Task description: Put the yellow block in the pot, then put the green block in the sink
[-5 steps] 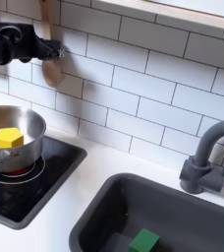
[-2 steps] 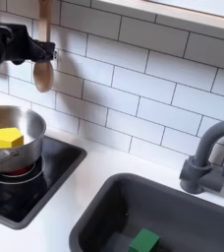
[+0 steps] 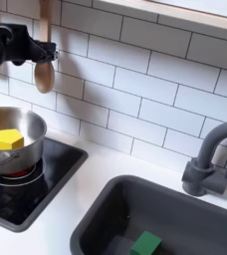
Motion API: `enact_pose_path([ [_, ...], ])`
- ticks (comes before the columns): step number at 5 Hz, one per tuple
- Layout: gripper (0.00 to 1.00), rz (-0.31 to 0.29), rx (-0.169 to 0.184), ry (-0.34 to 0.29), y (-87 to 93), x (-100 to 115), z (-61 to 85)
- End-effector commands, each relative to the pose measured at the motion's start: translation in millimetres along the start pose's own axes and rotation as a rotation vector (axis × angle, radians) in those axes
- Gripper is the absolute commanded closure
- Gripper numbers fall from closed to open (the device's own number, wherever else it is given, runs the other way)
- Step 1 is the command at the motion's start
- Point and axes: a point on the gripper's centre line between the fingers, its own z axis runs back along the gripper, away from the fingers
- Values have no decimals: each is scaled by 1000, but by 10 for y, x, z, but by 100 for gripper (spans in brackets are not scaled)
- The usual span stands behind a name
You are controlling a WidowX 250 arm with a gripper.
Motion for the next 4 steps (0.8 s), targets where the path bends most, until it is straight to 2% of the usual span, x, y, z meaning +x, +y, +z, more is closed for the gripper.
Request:
enact_pose_path([
  [1, 100, 9, 8, -6, 35, 35, 53],
  [3, 100, -9, 2, -24, -14, 146, 215],
  [4, 100, -9, -13, -5, -90, 78, 286],
])
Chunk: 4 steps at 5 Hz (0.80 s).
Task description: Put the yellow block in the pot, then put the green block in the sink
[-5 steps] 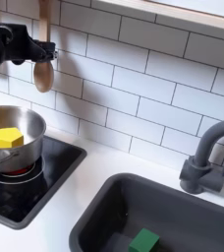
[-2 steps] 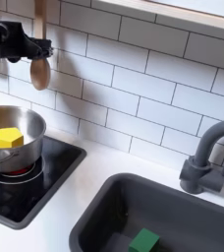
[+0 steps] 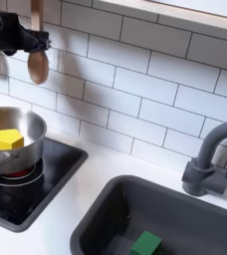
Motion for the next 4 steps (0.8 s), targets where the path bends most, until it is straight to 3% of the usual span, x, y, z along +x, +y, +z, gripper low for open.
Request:
enact_pose_path([
  [1, 100, 13, -7, 47, -115, -210, 203],
  [2, 100, 3, -4, 53, -156, -250, 243],
  [4, 100, -7, 25, 101, -56, -533, 307],
])
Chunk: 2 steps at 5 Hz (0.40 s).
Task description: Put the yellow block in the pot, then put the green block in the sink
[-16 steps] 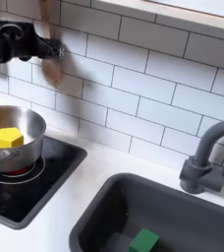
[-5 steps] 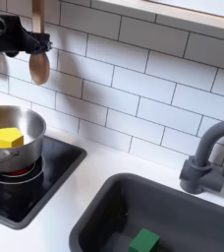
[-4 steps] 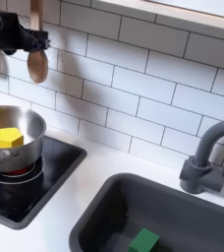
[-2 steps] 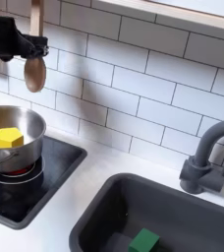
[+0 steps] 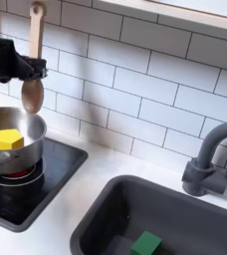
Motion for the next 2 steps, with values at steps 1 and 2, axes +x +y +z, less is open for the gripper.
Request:
enact_pose_path([
  [1, 100, 7, 27, 35, 90, -191, 123],
  [2, 100, 8, 26, 25, 63, -161, 197],
])
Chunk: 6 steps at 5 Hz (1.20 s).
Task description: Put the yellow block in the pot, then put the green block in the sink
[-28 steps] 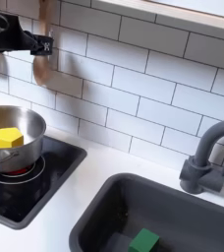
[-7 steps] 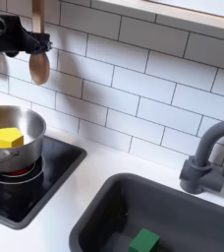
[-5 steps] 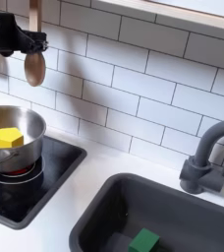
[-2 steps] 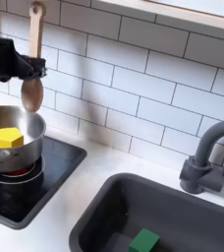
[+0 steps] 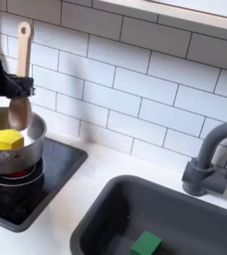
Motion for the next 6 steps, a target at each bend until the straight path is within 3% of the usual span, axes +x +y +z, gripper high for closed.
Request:
enact_pose_path([
  [1, 100, 0, -13, 18, -73, -83, 101],
  [3, 100, 1, 10, 26, -22, -109, 238],
  [5, 100, 2, 81, 12, 226, -50, 360],
  [6, 100, 17, 115, -9, 357, 24, 350],
])
